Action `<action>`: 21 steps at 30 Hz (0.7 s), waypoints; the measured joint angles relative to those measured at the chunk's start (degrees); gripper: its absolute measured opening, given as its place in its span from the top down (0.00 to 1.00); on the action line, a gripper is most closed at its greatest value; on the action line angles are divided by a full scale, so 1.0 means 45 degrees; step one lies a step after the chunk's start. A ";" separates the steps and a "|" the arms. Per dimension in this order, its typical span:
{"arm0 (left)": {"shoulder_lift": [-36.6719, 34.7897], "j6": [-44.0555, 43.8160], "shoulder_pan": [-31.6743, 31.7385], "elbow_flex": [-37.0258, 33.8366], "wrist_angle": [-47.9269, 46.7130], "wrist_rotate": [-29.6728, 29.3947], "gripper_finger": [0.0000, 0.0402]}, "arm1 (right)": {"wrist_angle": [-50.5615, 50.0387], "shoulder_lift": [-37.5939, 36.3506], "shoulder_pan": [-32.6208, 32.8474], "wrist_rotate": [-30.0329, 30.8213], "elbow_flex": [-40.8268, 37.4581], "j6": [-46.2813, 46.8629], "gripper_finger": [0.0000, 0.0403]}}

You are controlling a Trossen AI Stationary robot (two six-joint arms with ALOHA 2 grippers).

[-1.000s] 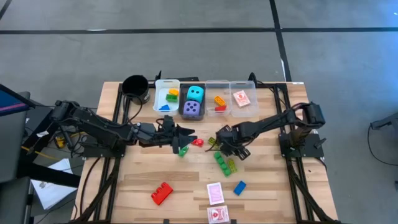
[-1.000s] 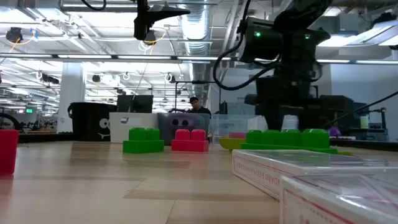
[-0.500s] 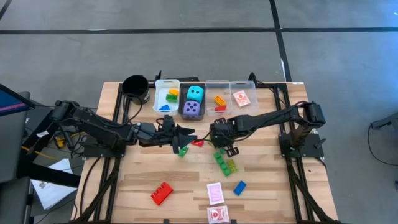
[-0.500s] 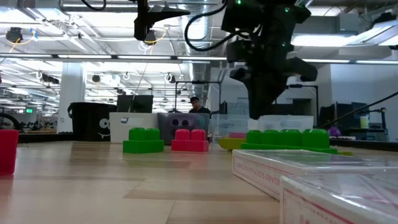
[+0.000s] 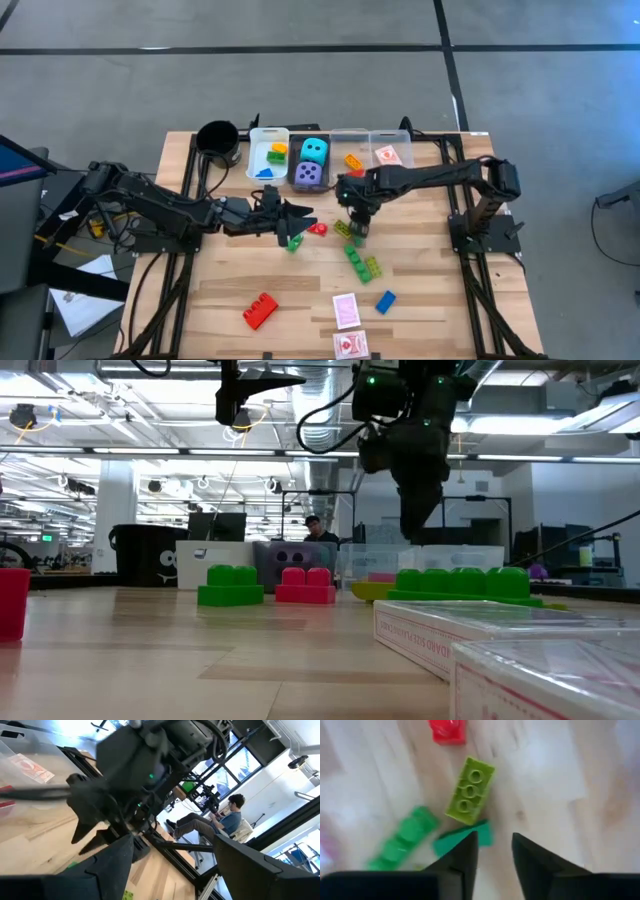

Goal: Pick & Place Toys
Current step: Put the small dark green 8-stud game piece into the left transparent bin

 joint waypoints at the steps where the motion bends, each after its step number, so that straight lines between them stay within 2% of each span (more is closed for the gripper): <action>1: 0.0000 0.0000 0.0000 0.0000 0.0000 0.0000 0.33 | 0.0029 0.0000 -0.0067 -0.0469 0.0000 0.0683 0.68; 3: 0.0000 0.0055 0.0000 0.0000 0.0000 0.0000 0.33 | 0.0167 -0.0002 -0.0043 -0.1170 0.0000 0.2127 0.60; 5: 0.0000 0.0788 0.0044 0.0000 0.0003 0.0000 0.33 | 0.0325 -0.0005 0.0134 -0.1235 0.0000 0.3571 0.51; 11: 0.0000 0.3572 0.0204 0.0000 -0.0004 0.0081 0.33 | 0.0612 0.0060 0.0906 0.0398 0.0009 0.8917 0.28; 16: 0.0000 0.4762 0.0204 0.0000 -0.0300 0.0842 0.33 | 0.0637 0.0097 0.1500 0.1249 0.0015 1.2223 0.20; 21: 0.0000 0.4886 0.0204 0.0000 -0.1096 0.2211 0.33 | 0.0120 0.0097 0.1949 0.1808 0.0015 1.4279 0.18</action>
